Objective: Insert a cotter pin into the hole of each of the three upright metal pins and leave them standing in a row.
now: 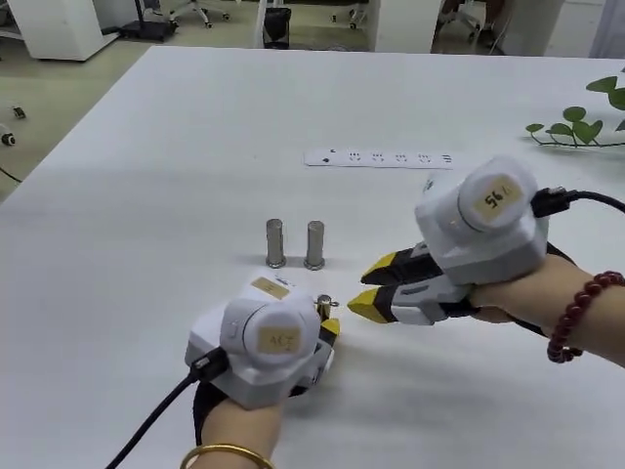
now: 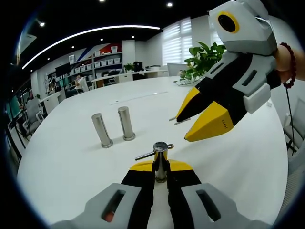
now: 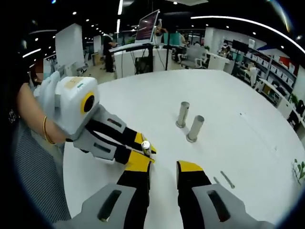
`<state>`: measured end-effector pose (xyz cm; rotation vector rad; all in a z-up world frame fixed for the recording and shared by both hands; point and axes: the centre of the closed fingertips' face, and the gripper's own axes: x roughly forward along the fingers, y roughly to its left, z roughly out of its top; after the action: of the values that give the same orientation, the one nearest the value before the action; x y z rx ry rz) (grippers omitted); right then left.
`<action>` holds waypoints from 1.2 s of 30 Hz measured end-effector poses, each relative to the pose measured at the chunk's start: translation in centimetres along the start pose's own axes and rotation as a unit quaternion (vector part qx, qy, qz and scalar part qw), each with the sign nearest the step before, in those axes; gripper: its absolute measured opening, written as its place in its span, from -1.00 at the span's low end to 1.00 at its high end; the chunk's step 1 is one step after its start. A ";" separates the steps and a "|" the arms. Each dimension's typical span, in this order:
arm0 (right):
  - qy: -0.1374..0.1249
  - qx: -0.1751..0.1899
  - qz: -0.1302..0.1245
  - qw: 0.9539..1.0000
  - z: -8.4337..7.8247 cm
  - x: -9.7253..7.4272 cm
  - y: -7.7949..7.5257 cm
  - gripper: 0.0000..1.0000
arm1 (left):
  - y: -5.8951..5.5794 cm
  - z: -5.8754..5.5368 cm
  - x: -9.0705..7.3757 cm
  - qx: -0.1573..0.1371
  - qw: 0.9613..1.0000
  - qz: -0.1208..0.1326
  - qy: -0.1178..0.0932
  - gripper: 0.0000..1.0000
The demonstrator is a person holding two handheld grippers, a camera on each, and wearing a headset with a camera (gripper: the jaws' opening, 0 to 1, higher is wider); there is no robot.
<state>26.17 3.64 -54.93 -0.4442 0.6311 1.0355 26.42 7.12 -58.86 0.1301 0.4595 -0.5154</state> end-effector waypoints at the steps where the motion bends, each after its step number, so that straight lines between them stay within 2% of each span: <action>1: 0.002 0.003 -0.005 1.000 -0.2 -0.1 -0.2 -0.65 | 0.1 0.0 0.0 -0.001 1.000 0.000 0.000 -0.89; 6: -0.016 0.053 -0.013 0.998 -0.6 -0.6 -0.3 -0.61 | 1.4 0.4 -0.3 -0.011 1.000 0.011 -0.003 -0.89; 11: -0.029 0.071 -0.019 0.997 -0.7 -1.0 -0.3 -0.57 | 3.1 1.1 -0.3 -0.028 0.999 0.023 -0.010 -0.89; 16: -0.040 0.084 -0.023 0.995 -0.8 -1.2 -0.3 -0.48 | 4.9 0.9 -0.4 -0.026 0.999 0.033 -0.004 -0.89; 21: -0.044 0.091 -0.022 0.995 -0.9 -1.2 -0.3 -0.44 | 6.2 0.6 -0.4 -0.024 0.999 0.040 0.002 -0.89; 28: -0.051 0.109 -0.019 0.993 -1.2 -1.3 -0.5 -0.43 | 6.8 0.3 -0.1 -0.020 0.999 0.038 0.006 -0.89; 32: -0.051 0.112 -0.019 0.992 -1.3 -1.2 -0.4 -0.43 | 6.7 0.0 0.0 -0.018 0.999 0.032 0.009 -0.89; 36: -0.067 0.122 -0.017 0.990 -0.8 -1.4 -0.5 -0.42 | 6.5 0.0 0.0 -0.015 1.000 0.026 0.003 -0.89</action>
<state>25.85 2.03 -54.63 -0.1692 0.6182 0.9336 29.67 12.79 -58.81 0.1142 0.4681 -0.4560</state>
